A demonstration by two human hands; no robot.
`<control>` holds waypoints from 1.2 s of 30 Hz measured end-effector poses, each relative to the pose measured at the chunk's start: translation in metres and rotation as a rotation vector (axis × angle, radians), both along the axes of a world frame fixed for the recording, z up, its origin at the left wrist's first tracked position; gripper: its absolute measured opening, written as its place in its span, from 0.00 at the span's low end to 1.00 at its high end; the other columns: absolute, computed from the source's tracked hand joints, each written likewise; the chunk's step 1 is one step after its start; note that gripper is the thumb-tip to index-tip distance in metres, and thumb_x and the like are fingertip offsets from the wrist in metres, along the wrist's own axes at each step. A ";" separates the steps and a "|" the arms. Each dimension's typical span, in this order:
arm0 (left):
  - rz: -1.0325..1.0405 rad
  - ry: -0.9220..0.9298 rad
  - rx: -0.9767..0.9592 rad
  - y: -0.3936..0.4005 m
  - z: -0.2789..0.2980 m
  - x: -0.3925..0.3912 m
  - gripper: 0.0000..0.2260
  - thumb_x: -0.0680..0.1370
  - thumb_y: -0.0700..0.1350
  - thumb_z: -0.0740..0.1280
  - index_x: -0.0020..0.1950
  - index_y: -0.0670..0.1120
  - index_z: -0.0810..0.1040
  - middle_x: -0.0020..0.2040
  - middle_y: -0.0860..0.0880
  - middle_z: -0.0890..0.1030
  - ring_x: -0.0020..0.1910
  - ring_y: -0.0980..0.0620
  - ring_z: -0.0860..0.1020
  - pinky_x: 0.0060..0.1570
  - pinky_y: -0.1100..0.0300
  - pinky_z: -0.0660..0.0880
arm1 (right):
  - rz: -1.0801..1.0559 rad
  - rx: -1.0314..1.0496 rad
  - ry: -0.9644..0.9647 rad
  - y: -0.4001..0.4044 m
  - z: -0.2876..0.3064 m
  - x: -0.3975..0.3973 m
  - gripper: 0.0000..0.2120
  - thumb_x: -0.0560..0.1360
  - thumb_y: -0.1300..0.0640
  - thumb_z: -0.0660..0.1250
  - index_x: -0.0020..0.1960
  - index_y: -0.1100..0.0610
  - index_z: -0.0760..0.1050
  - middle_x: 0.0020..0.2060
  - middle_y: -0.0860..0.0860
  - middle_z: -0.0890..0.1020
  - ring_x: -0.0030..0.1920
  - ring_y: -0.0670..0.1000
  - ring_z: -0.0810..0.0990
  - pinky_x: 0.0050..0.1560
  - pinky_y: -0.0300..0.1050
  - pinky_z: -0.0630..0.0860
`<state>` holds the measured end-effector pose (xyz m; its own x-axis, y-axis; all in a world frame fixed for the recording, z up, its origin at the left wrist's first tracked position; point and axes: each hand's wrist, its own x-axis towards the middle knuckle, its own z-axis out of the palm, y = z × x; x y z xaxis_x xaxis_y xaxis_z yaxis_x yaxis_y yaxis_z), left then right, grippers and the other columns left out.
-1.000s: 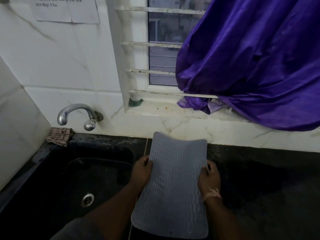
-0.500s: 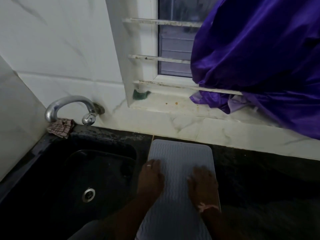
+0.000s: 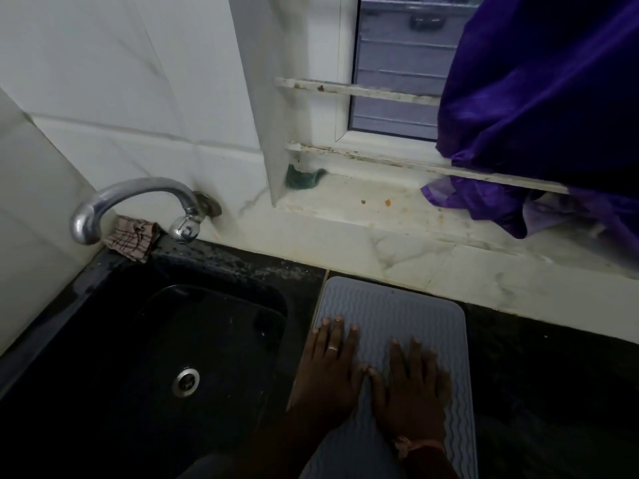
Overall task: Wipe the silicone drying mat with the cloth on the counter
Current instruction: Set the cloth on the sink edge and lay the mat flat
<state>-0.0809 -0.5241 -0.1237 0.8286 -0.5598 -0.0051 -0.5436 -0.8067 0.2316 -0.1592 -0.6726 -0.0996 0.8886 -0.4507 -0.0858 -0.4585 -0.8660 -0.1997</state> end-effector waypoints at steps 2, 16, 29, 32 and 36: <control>0.003 0.004 0.009 -0.001 0.002 -0.001 0.32 0.85 0.64 0.50 0.85 0.51 0.48 0.85 0.43 0.49 0.83 0.42 0.45 0.80 0.42 0.51 | 0.001 0.004 0.006 0.000 0.001 0.001 0.43 0.78 0.29 0.36 0.78 0.52 0.69 0.79 0.59 0.65 0.77 0.69 0.64 0.73 0.72 0.60; 0.023 0.006 0.008 -0.007 0.006 0.008 0.31 0.85 0.64 0.47 0.85 0.50 0.50 0.84 0.44 0.49 0.83 0.43 0.45 0.81 0.44 0.50 | 0.007 0.007 0.033 -0.007 0.001 0.009 0.42 0.78 0.28 0.37 0.80 0.50 0.65 0.80 0.58 0.63 0.78 0.67 0.62 0.75 0.70 0.57; 0.008 0.043 -0.006 0.002 0.022 -0.006 0.31 0.86 0.61 0.47 0.85 0.48 0.46 0.84 0.43 0.46 0.83 0.42 0.43 0.81 0.43 0.46 | 0.013 0.047 -0.019 -0.006 0.020 -0.019 0.44 0.79 0.29 0.37 0.76 0.55 0.71 0.76 0.62 0.68 0.76 0.68 0.66 0.71 0.71 0.63; -0.051 0.055 0.032 0.014 0.019 -0.026 0.30 0.85 0.62 0.45 0.85 0.50 0.47 0.84 0.45 0.47 0.83 0.44 0.44 0.80 0.44 0.47 | -0.131 0.017 -0.016 -0.012 0.014 -0.043 0.38 0.80 0.31 0.44 0.77 0.53 0.70 0.78 0.60 0.67 0.77 0.66 0.63 0.73 0.70 0.60; -0.023 0.084 0.052 0.024 0.017 -0.041 0.31 0.84 0.64 0.44 0.85 0.50 0.50 0.84 0.45 0.48 0.83 0.44 0.44 0.81 0.45 0.44 | -0.162 0.002 0.136 -0.023 0.002 -0.059 0.36 0.79 0.31 0.50 0.83 0.45 0.53 0.83 0.53 0.52 0.83 0.59 0.49 0.79 0.64 0.52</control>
